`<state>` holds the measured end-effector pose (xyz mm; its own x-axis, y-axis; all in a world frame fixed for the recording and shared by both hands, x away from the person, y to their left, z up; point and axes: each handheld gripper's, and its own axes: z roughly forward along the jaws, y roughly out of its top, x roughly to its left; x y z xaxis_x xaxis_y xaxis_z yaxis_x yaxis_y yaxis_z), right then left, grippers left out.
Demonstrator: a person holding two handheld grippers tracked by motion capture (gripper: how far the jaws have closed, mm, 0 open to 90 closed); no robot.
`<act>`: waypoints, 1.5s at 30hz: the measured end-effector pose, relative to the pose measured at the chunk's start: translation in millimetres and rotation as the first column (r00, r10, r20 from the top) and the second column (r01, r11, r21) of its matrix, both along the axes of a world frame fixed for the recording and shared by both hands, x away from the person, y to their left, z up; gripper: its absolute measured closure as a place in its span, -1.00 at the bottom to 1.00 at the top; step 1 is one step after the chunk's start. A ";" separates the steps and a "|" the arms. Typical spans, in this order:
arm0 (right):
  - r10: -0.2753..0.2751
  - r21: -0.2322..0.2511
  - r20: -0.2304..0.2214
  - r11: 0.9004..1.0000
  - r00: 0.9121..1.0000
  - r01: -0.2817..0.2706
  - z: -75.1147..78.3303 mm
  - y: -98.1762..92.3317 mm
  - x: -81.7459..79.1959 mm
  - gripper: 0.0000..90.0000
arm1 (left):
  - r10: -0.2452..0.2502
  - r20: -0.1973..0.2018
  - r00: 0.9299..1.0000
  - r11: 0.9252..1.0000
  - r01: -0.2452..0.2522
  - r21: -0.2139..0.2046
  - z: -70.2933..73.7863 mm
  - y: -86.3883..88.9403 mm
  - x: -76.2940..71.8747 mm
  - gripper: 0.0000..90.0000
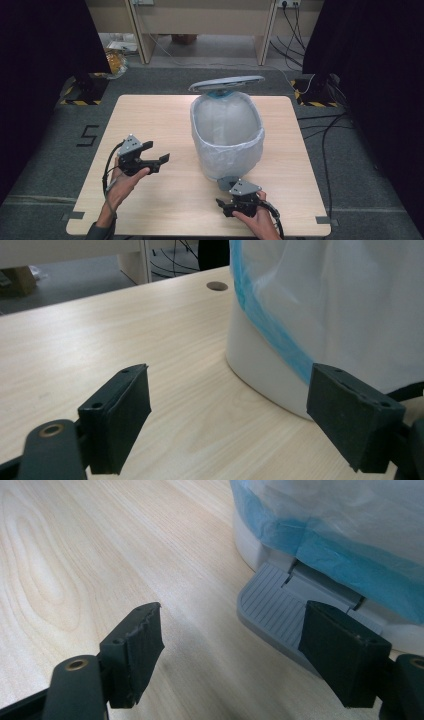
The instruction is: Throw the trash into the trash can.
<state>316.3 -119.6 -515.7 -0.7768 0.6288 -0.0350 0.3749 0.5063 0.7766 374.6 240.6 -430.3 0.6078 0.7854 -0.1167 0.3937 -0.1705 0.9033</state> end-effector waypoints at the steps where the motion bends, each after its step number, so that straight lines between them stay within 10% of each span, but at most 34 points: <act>1: 0.000 0.000 0.000 1.000 1.000 0.000 0.0 0.0 0.0 -0.45 | -0.003 -0.004 1.000 1.000 0.003 -0.011 -7.2 2.0 -1.7 -0.63; 9: 0.000 0.000 0.000 1.000 1.000 0.000 0.0 -0.1 0.0 -0.45 | 0.013 -0.020 1.000 1.000 -0.013 -0.022 -32.3 9.7 -6.4 -0.63; 31: 0.000 0.000 0.001 1.000 1.000 0.000 -0.1 0.1 -0.1 -0.45 | 0.010 -0.132 0.991 0.987 0.011 0.160 -83.8 1.4 -10.9 -0.63; 39: -0.001 -0.002 0.003 1.000 1.000 0.001 -0.2 0.2 -0.3 -0.45 | 0.011 -0.163 0.987 0.967 0.032 0.254 -93.7 -6.3 -13.3 -0.63; 45: 0.001 -0.006 0.006 1.000 1.000 -0.001 -0.3 0.4 -0.4 -0.45 | 0.015 -0.178 0.984 0.970 0.029 0.242 -93.9 -6.0 -14.0 -0.65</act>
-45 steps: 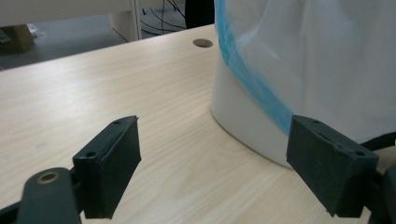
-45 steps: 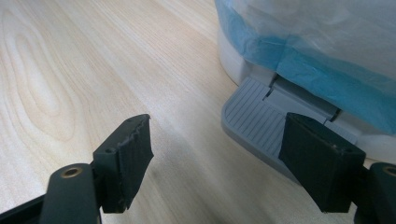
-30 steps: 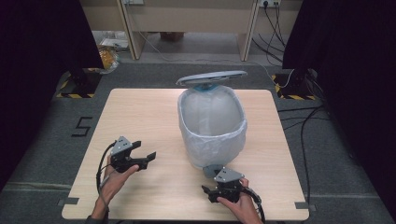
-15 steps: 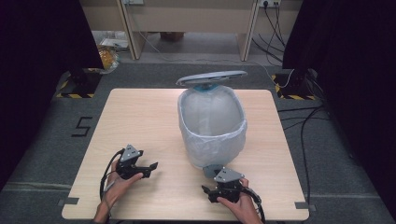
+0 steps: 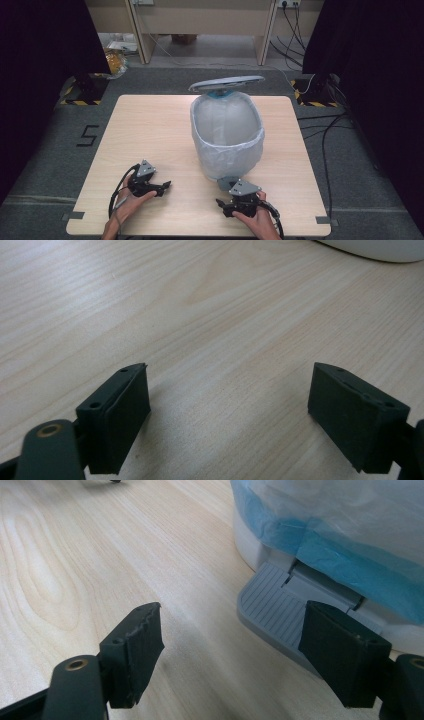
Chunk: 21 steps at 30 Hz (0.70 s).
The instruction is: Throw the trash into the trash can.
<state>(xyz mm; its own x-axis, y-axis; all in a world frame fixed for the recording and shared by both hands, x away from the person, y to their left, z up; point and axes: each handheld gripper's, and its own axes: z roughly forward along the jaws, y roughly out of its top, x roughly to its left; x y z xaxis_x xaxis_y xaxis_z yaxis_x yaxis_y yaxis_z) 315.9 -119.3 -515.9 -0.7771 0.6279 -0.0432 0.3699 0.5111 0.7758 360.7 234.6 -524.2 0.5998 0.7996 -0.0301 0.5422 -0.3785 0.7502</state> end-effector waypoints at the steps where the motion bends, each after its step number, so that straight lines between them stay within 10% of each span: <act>1: 0.000 0.001 0.002 1.000 1.000 0.000 -0.2 0.1 0.0 -0.45 | 0.001 0.001 1.000 1.000 -0.001 0.001 0.0 -0.2 -0.3 -0.65; 21: 0.004 0.000 0.004 1.000 1.000 -0.004 -0.3 -0.3 -0.2 -0.45 | 0.036 -0.002 0.999 0.999 -0.036 0.002 -0.2 0.4 0.9 -0.69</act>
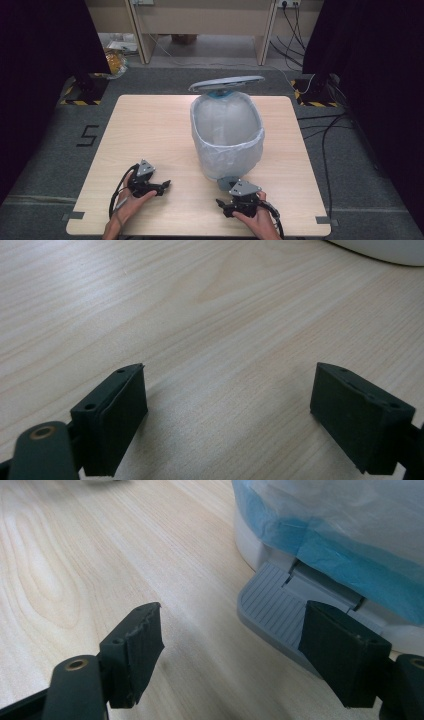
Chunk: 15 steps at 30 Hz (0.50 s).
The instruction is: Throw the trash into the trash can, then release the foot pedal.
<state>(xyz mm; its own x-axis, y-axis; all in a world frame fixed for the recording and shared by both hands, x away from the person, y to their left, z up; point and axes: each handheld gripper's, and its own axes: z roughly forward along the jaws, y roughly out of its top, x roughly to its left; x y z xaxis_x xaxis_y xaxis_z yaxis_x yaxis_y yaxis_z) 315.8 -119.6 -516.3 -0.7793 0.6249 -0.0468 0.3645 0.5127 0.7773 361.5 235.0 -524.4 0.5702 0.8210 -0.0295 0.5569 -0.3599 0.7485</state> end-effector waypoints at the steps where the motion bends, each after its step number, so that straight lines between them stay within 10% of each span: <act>1: 0.001 0.000 0.000 1.000 1.000 -0.001 -0.1 0.0 0.1 -0.45 | -0.003 0.000 1.000 1.000 0.003 0.001 0.0 0.1 0.0 -0.69; 15: 0.001 -0.007 0.004 1.000 1.000 -0.001 -0.1 0.4 -0.4 -0.45 | -0.005 0.000 1.000 1.000 0.005 0.001 0.0 0.0 0.0 -0.69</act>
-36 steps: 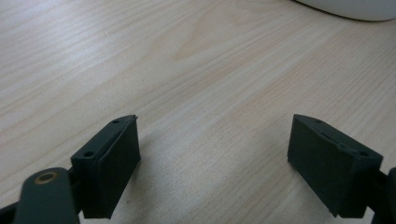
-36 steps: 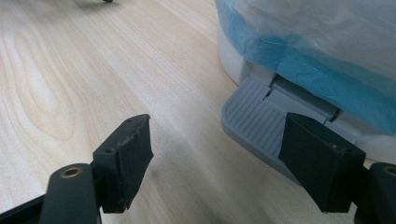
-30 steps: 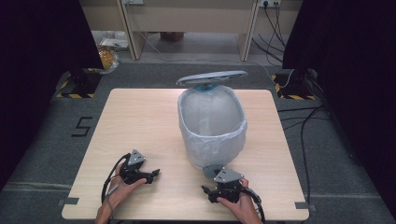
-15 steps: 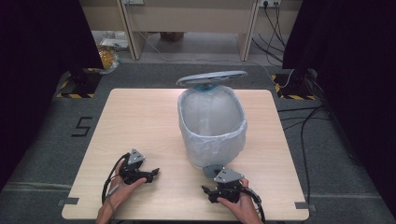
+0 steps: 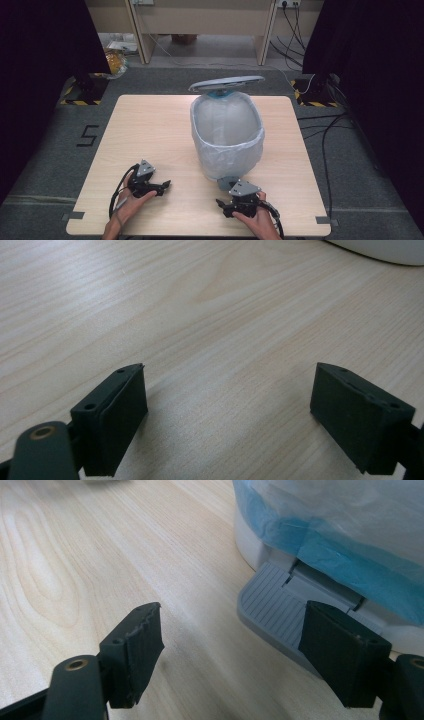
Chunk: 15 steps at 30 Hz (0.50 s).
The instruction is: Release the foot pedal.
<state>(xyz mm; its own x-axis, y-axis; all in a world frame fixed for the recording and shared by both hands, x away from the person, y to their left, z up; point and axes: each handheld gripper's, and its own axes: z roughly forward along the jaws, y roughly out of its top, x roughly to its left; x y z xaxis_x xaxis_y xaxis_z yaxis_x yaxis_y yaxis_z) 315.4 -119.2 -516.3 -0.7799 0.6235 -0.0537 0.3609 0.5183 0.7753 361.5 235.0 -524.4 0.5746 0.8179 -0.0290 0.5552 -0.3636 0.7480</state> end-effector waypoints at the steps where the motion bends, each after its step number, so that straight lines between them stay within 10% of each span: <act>1: 0.000 0.000 0.000 1.000 1.000 0.000 0.0 0.0 0.0 -0.45 | 0.000 0.000 1.000 1.000 0.000 0.000 0.0 0.0 0.0 -0.69; 15: -0.006 0.012 -0.006 1.000 1.000 0.006 0.1 0.1 0.3 -0.47 | -0.001 -0.001 1.000 1.000 0.001 0.000 0.1 0.1 0.0 -0.69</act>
<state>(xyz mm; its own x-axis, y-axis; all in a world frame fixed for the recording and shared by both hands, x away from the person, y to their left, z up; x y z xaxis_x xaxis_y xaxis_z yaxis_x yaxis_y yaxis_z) 315.7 -119.1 -516.2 -0.7766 0.6286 -0.0416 0.3686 0.5069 0.7792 361.5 235.1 -524.3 0.5757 0.8171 -0.0292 0.5552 -0.3645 0.7476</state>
